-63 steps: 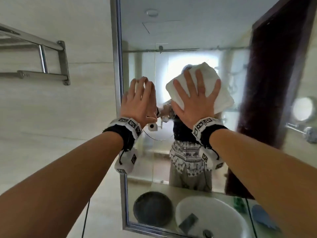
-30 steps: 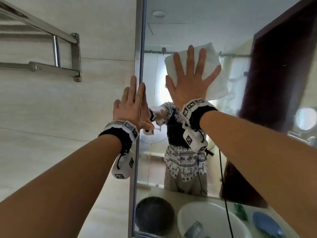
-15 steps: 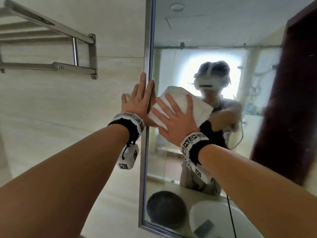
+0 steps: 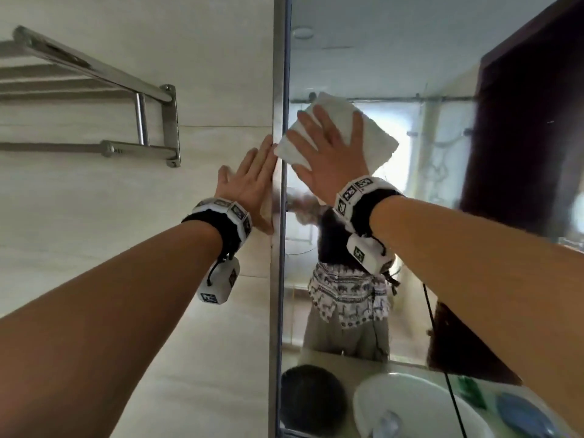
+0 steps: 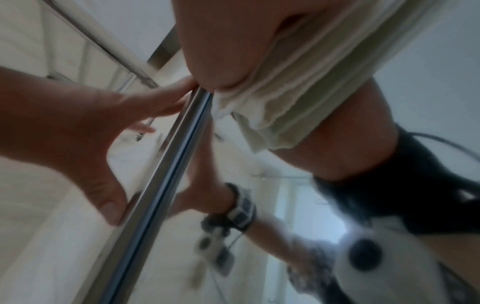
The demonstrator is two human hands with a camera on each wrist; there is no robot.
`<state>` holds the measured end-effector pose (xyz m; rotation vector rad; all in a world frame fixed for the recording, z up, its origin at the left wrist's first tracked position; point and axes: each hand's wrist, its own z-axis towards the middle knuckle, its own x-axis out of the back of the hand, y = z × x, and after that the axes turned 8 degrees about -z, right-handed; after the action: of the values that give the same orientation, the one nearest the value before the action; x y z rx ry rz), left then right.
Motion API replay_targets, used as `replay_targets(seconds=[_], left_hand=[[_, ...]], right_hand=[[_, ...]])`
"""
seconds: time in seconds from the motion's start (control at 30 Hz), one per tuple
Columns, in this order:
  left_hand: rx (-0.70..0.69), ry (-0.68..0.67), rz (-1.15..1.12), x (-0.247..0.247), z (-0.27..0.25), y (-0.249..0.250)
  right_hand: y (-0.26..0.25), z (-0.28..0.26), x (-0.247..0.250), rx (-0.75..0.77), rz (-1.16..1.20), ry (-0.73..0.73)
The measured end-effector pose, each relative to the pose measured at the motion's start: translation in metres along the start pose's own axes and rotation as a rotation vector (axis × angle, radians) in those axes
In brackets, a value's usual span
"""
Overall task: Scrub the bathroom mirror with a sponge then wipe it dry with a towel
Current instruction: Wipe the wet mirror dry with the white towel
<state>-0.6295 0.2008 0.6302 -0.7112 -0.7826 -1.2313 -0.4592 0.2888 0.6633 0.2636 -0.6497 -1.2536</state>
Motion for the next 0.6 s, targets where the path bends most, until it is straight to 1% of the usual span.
replay_targets(seconds=[0.1, 0.2, 0.27, 0.33, 0.5, 0.6], left_hand=[[-0.049, -0.018, -0.096, -0.009, 0.002, -0.010], [-0.074, -0.025, -0.106, -0.013, 0.003, -0.015], [-0.083, -0.025, -0.109, -0.014, 0.003, -0.016], [-0.099, -0.008, -0.112, -0.017, 0.002, -0.016], [-0.108, 0.031, -0.106, -0.027, -0.003, -0.016], [-0.105, 0.023, -0.032, -0.044, -0.012, -0.008]], right_hand=[[-0.014, 0.014, -0.003, -0.134, 0.004, 0.038], [-0.038, 0.003, -0.015, -0.245, 0.052, 0.080], [-0.054, -0.006, -0.019, -0.278, 0.068, 0.081], [-0.062, -0.019, -0.023, -0.250, 0.074, 0.070], [-0.074, -0.074, -0.041, -0.069, 0.062, 0.045], [-0.084, -0.097, -0.048, -0.019, 0.044, -0.013]])
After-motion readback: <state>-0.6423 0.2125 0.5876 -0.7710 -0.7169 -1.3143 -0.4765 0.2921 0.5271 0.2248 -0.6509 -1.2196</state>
